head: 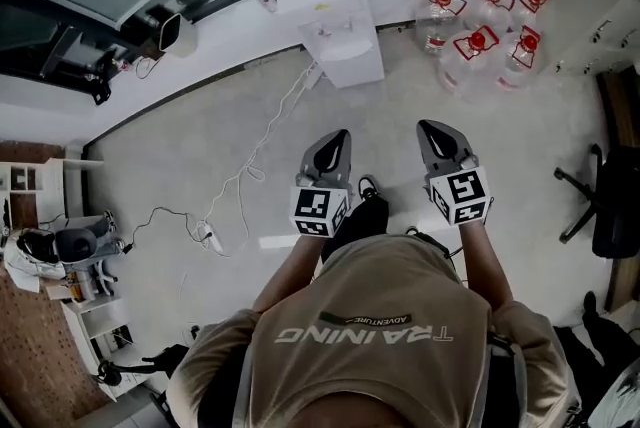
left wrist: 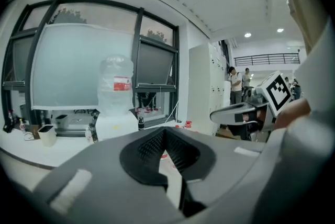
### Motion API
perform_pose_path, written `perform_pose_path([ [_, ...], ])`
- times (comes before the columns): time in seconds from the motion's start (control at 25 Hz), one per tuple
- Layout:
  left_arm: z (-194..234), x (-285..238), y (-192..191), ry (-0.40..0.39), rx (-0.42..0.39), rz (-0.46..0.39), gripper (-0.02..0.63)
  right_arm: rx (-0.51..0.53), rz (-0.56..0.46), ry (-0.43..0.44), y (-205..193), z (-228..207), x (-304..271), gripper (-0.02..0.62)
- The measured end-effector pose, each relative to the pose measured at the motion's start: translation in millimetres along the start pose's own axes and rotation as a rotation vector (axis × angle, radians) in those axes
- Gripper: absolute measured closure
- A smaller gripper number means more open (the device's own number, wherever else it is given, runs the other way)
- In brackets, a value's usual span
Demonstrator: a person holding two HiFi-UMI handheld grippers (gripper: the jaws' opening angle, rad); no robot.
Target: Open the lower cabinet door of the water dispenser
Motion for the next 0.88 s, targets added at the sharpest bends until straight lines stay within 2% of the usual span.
perform_pose_path([
  [0.12,15,-34,22,-0.049,-0.03,-0.042,0.606,0.051,0.006,-0.018,24,-13,-24,0.588],
  [0.24,40,-65,31,-0.074,-0.065,-0.056,0.606,0.048,0.004,-0.039,38,-24,-57,0.588],
  [0.36,65,-94,37,-0.096,-0.045,-0.051,0.606,0.038,-0.016,-0.072,49,-36,-90,0.588],
  [0.56,91,-125,30,-0.13,-0.048,-0.021,0.606,0.0,0.034,-0.075,43,-44,-127,0.588],
  [0.88,109,-176,18,-0.111,0.016,0.038,0.606,-0.005,0.097,-0.08,39,-84,-156,0.588],
])
Point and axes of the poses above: the fingertips, and each gripper's own axes: x backward along the fingers, z to its left, y out of its top, the point moved 1 cm from there along x, backward along the fingers, and after that the axes turned 14 degrees about y, right-handed, at the moved point
